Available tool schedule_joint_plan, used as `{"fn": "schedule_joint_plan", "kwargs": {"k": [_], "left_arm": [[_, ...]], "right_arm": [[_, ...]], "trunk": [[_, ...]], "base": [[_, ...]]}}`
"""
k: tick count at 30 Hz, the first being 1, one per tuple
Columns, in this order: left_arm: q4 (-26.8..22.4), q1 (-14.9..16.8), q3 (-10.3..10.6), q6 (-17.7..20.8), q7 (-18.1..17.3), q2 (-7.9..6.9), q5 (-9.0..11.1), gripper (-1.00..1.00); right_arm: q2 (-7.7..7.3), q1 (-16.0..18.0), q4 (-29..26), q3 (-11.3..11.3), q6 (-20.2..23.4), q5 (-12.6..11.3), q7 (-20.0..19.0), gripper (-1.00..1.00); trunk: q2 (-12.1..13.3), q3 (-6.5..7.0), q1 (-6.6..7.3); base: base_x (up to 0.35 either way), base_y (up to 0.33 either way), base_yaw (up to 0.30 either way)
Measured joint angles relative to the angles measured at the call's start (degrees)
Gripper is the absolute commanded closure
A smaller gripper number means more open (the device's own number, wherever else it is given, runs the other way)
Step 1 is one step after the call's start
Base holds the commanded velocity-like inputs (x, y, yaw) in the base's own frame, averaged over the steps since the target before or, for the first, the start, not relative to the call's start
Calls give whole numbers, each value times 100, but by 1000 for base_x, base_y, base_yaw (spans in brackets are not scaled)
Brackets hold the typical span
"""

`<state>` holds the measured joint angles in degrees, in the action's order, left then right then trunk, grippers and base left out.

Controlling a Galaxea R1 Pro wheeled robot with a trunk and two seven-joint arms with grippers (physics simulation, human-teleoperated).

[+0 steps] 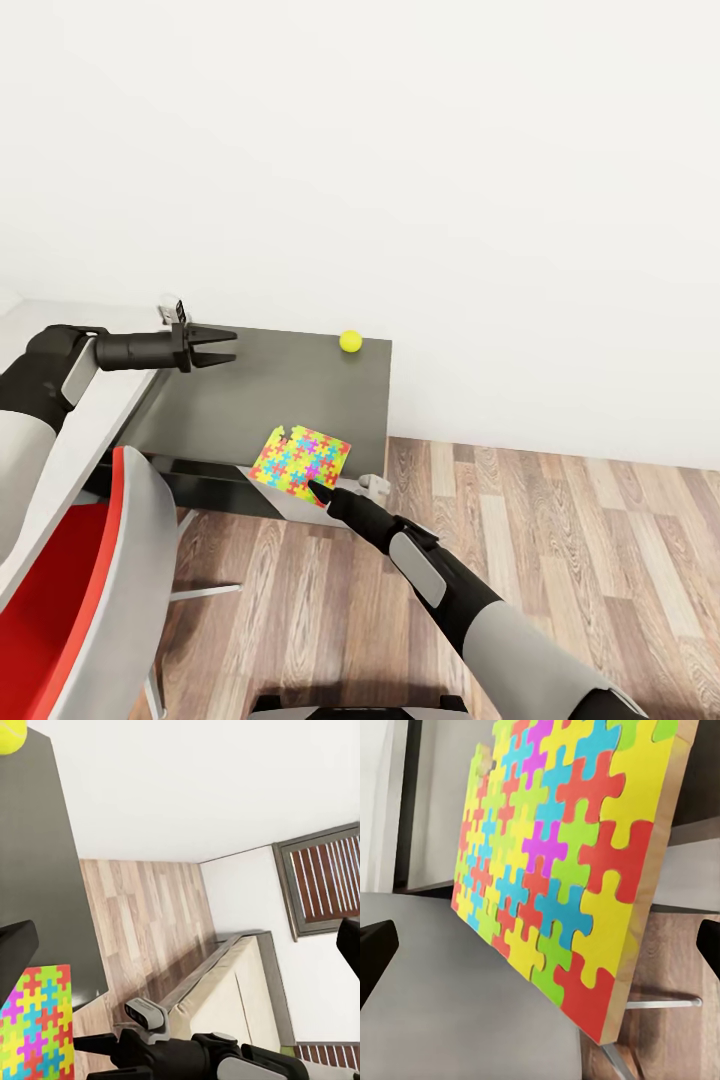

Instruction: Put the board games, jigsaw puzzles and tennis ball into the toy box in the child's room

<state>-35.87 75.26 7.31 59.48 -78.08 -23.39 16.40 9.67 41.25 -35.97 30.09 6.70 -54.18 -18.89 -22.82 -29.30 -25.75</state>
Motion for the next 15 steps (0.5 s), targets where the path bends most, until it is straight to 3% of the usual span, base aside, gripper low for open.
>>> {"fn": "schedule_joint_plan", "kwargs": {"k": [15], "left_arm": [[0,1,-5,0,0,0,7,-100]], "right_arm": [[33,0,378,-19,-5,-4,-15,-100]], "trunk": [[0,0,0]], "base": [[0,1,0]]}}
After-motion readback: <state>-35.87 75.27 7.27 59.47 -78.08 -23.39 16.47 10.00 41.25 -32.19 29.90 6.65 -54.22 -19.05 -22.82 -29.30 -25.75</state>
